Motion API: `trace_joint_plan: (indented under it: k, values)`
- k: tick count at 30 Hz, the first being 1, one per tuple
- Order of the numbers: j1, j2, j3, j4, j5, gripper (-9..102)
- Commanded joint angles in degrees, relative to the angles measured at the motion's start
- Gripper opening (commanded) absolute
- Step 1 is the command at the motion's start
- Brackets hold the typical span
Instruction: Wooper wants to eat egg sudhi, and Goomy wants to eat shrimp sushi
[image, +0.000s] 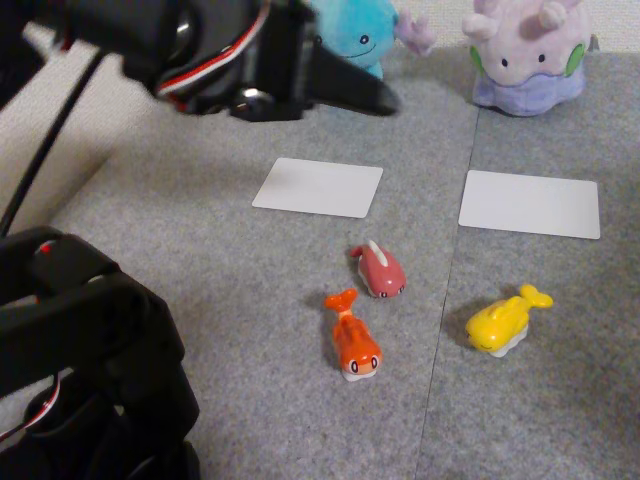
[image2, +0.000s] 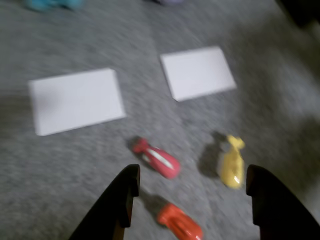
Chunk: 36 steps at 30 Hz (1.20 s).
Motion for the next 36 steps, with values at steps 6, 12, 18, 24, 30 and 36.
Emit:
trace_joint_plan:
  k: [6, 12, 18, 24, 30, 36]
  values:
    - [8.79, -23.55, -16.44, 6.59, -5.36, 25]
    - [17.4, -37.97, -22.5, 8.26, -8.88, 25]
    - [23.91, -48.87, -22.94, 6.86, -13.1, 25]
    - [24.35, -55.02, -22.94, 3.25, -13.54, 25]
    - [24.96, -58.71, -22.94, -3.08, -13.62, 25]
    - [24.26, -60.82, -22.94, -4.13, -13.01, 25]
